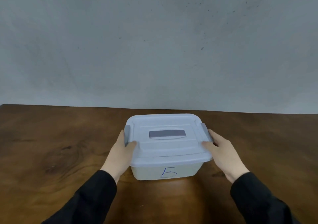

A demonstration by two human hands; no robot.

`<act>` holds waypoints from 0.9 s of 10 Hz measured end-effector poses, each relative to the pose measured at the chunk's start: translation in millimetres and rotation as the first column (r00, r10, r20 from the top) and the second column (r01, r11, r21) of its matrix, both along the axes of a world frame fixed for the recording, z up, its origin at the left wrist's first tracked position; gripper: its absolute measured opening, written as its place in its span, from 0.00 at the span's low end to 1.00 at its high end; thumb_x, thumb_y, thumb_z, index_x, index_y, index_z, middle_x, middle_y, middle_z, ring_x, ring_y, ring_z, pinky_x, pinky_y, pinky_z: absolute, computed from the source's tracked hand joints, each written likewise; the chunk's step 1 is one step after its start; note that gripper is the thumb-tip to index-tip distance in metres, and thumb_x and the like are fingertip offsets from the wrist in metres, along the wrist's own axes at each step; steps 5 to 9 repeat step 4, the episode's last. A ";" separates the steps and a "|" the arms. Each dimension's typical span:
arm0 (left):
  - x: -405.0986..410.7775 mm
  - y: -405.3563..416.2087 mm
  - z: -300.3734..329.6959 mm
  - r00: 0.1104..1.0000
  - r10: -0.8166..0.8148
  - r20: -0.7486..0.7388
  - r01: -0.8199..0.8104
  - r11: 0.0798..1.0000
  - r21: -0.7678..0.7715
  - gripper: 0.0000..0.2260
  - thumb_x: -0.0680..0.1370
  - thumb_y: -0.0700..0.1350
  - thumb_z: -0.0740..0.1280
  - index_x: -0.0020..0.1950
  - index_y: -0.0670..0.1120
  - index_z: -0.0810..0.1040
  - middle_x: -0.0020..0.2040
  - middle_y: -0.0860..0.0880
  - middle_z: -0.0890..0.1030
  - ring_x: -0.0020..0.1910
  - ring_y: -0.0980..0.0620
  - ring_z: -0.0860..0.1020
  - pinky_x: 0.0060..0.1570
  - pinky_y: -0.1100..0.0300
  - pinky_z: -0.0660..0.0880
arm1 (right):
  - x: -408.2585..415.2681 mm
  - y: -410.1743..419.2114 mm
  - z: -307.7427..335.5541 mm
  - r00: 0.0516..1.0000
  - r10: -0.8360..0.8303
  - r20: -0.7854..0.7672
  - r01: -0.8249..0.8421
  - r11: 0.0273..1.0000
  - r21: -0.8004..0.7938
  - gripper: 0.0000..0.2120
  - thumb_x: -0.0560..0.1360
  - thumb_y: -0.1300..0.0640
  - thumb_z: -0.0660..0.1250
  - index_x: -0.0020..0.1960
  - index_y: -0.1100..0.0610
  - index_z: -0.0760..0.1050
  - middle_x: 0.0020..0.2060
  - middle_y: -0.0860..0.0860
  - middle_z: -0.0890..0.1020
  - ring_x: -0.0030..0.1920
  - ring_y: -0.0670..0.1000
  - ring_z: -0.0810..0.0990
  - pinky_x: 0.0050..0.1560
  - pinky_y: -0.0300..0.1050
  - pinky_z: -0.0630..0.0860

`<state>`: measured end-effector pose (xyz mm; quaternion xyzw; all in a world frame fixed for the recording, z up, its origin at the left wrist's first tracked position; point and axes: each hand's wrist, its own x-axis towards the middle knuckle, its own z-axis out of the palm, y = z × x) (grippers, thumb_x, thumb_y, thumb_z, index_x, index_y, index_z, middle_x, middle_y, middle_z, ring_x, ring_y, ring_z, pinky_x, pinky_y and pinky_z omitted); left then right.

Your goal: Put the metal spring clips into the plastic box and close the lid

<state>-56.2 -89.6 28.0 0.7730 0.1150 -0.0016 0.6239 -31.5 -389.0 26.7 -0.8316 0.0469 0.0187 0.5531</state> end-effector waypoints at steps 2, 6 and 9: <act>8.7 1.5 2.5 0.999 -0.038 -0.025 0.040 0.994 0.099 0.28 0.83 0.48 0.58 0.81 0.55 0.50 0.69 0.56 0.71 0.59 0.54 0.73 0.54 0.57 0.71 | 0.9 1.0 -2.2 0.999 0.002 0.034 0.001 0.997 -0.081 0.25 0.82 0.54 0.63 0.79 0.48 0.65 0.62 0.42 0.79 0.52 0.38 0.78 0.42 0.30 0.74; -2.7 7.7 4.4 0.998 0.069 -0.010 -0.069 0.998 0.001 0.35 0.79 0.64 0.59 0.80 0.60 0.44 0.77 0.56 0.63 0.73 0.50 0.66 0.69 0.50 0.65 | -13.2 5.3 8.0 0.993 -0.084 0.081 0.088 0.995 -0.041 0.28 0.82 0.50 0.63 0.80 0.48 0.60 0.76 0.45 0.69 0.70 0.47 0.72 0.65 0.39 0.71; -2.7 7.7 4.4 0.998 0.069 -0.010 -0.069 0.998 0.001 0.35 0.79 0.64 0.59 0.80 0.60 0.44 0.77 0.56 0.63 0.73 0.50 0.66 0.69 0.50 0.65 | -13.2 5.3 8.0 0.993 -0.084 0.081 0.088 0.995 -0.041 0.28 0.82 0.50 0.63 0.80 0.48 0.60 0.76 0.45 0.69 0.70 0.47 0.72 0.65 0.39 0.71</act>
